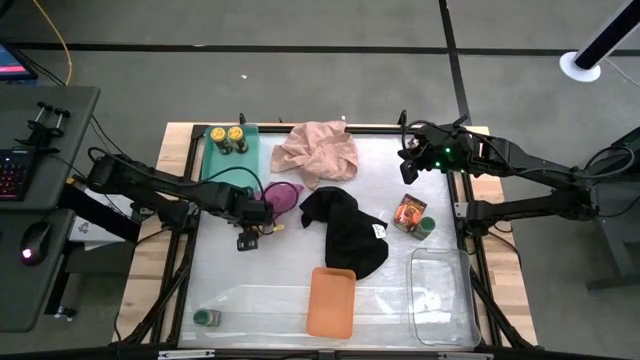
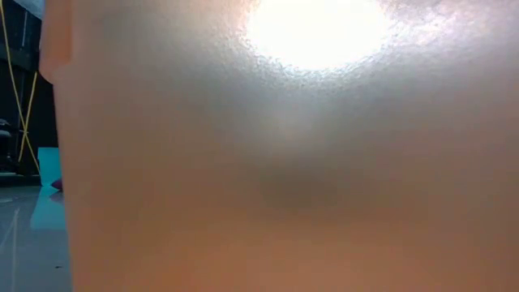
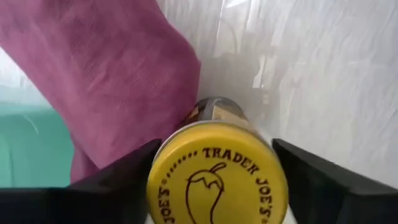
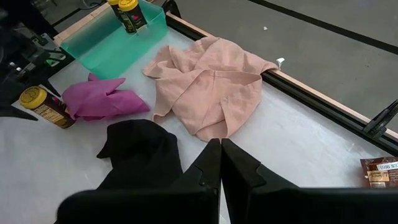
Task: Sort spices by type
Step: Put the yellow seasoning bottle into the green bin
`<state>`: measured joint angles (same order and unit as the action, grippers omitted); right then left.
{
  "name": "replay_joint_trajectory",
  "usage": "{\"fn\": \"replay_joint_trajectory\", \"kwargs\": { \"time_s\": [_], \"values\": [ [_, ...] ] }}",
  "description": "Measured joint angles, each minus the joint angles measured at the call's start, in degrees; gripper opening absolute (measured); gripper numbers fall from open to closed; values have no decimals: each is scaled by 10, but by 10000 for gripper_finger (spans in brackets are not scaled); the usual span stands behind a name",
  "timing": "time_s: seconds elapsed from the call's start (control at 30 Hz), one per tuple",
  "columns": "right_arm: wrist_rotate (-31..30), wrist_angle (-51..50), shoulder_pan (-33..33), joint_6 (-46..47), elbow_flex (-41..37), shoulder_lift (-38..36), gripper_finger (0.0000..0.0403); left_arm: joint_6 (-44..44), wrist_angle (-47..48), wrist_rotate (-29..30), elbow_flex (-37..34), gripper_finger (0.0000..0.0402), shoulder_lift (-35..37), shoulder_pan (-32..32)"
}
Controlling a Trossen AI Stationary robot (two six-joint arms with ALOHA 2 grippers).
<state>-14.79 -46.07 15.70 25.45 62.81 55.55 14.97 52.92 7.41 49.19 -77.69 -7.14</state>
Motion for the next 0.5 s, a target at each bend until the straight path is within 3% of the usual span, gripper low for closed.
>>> {"fn": "replay_joint_trajectory", "kwargs": {
  "time_s": [0.13,0.33,0.4,0.5],
  "values": [
    [0,-5,0,0,0,0,0,14,3,-1,11,190,0,1],
    [0,-6,0,0,0,0,0,-1,26,-24,124,191,3,16],
    [0,-7,0,0,0,0,0,-31,46,23,189,191,9,28],
    [0,-6,0,0,0,0,0,-84,76,158,278,191,12,70]
  ]
}}
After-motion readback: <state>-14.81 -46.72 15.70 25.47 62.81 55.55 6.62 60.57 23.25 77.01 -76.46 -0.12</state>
